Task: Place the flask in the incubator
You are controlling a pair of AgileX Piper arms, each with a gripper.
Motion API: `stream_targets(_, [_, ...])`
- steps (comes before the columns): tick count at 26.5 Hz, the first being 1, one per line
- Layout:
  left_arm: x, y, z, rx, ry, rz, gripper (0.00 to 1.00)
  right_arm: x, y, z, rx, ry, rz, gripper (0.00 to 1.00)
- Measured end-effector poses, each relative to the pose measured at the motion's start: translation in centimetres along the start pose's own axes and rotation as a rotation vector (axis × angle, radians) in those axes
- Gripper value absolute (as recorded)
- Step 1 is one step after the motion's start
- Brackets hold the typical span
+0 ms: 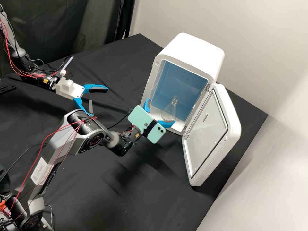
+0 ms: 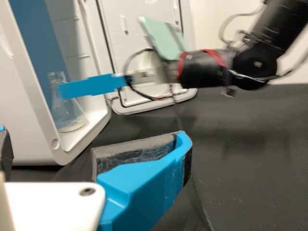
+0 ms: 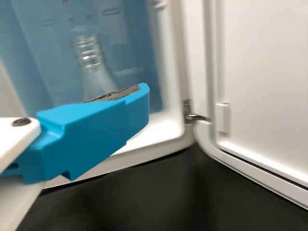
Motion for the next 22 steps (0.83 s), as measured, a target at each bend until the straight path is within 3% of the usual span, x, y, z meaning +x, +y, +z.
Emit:
stream_targets(2, [-0.1, 0.03, 0.1, 0.001, -0.005, 0.009, 1.00, -1.5, 0.3, 0.1, 0.014, -0.015, 0.070, 1.00])
stream_targets(4, [-0.3, 0.08, 0.1, -0.002, -0.023, 0.025, 1.00, -2.9, 0.5, 0.0, 0.015, -0.010, 0.119, 1.00])
stream_targets(6, [-0.4, 0.06, 0.1, -0.009, -0.042, 0.026, 1.00, -4.2, 0.5, -0.2, 0.016, -0.004, 0.123, 1.00])
stream_targets(11, [-0.7, -0.01, 0.0, -0.025, -0.060, 0.037, 1.00, -6.8, 1.0, -0.2, 0.062, -0.040, 0.118, 1.00])
stream_targets(14, [-1.0, -0.11, 0.0, -0.033, -0.061, 0.044, 1.00, -7.8, 1.1, -0.3, 0.064, -0.054, 0.114, 1.00])
stream_targets(17, [-1.3, -0.35, -0.1, -0.032, -0.062, 0.033, 1.00, -8.1, 1.1, -0.4, 0.064, -0.054, 0.113, 1.00])
stream_targets(19, [-1.5, -0.42, -0.1, -0.049, -0.068, 0.027, 1.00, -8.2, 1.1, -0.3, 0.064, -0.055, 0.113, 1.00])
stream_targets(22, [-1.7, -0.27, -0.1, -0.054, -0.071, 0.030, 1.00, -8.2, 1.1, -0.4, 0.064, -0.051, 0.115, 1.00])
